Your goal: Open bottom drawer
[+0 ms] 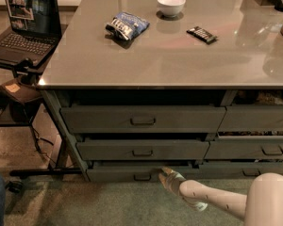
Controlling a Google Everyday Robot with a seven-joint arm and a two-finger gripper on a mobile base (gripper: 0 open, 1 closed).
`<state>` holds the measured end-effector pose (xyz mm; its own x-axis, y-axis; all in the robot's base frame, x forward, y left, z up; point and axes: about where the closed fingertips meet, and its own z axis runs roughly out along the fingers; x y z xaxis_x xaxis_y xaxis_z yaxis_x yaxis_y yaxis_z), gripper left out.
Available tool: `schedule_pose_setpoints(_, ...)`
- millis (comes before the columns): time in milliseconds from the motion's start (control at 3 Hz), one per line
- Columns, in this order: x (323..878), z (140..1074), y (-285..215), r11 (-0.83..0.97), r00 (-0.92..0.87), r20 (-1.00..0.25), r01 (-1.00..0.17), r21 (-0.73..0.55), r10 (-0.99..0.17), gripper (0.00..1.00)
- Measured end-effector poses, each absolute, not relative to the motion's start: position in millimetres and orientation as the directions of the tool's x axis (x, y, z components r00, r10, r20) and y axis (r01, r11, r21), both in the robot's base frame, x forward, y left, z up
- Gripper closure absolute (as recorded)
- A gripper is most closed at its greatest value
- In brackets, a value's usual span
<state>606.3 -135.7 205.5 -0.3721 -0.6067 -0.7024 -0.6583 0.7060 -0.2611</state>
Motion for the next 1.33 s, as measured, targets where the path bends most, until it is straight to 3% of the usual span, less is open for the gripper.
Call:
schedule_pose_setpoints(333, 606.3, 205.5, -135.7, 0.706, -0.372, -0.702, -0.658, -0.261, -0.607, 0.11)
schedule_pose_setpoints(667, 606.3, 205.5, -135.6, 0.706, -0.372, -0.702, -0.658, -0.261, -0.607, 0.00)
schedule_pose_setpoints(1333, 610.3, 203.6, -135.7, 0.696, -0.366, -0.694, -0.664, -0.273, -0.620, 0.00)
